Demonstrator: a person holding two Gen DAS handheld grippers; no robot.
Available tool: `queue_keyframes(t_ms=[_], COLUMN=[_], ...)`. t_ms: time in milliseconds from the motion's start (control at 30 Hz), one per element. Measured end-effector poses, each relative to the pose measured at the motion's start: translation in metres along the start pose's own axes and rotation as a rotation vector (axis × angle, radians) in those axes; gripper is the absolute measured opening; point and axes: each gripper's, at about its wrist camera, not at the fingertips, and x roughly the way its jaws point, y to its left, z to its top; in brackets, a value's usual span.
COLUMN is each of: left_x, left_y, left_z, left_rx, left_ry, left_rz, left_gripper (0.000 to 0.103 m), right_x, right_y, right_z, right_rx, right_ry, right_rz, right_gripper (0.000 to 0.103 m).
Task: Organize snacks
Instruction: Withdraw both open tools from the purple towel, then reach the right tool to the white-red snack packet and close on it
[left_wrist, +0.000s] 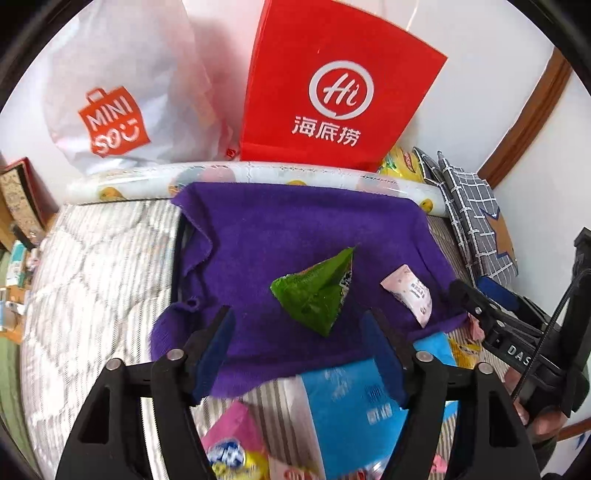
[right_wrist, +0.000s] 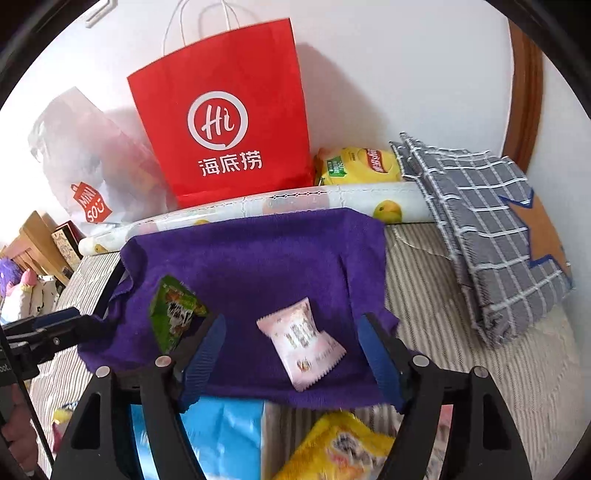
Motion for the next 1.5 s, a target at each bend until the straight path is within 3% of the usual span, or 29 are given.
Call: queue_keyframes(t_ms=[167, 367, 667, 833, 1200, 1333, 1500], left_x=[-0.035, -0.070, -0.111, -0.128, -0.109, -0.097, -0.084], left_y=[-0.013, -0.027, -0.039, -0.037, -0.022, -0.020, -0.021], left_z=[-0.013, -0.036, -0.073, -0.095, -0.133, -0.141, -0.136], left_rx=[0.015, -0.002, 0.020, -0.008, -0.024, -0.010, -0.008], left_ry=[-0.053, -0.087, -0.130, -0.172, -0.126, -0.114, -0.102], left_rz=[0.047, 0.123, 0.131, 0.084, 0.133, 0.153, 0.132], left_gripper=[0.082, 0.089, 0.089, 0.089, 0.088, 0.085, 0.084], right_x=[-0.034, -0.087, -0.149, -0.170, -0.151, -0.133, -0.111], right_y=[-0.002, -0.006, -0.028, -0.039, -0.048, -0.051, -0.055], right_z=[-0.012, -0.031, -0.066, -0.089, -0.142, -0.148, -0.141], right_rx=[0.005, 0.027, 0.037, 0.053, 0.041, 0.049, 0.048], right_ry=[0.000, -0.077, -0.152, -0.175, -0.084, -0.045, -0.048], right_rz=[-0.011, -0.026, -0.078, -0.077, -0.101, -0.097, -0.099], right_gripper=[0.077, 0.077, 0.077, 0.077, 0.077, 0.061, 0.056])
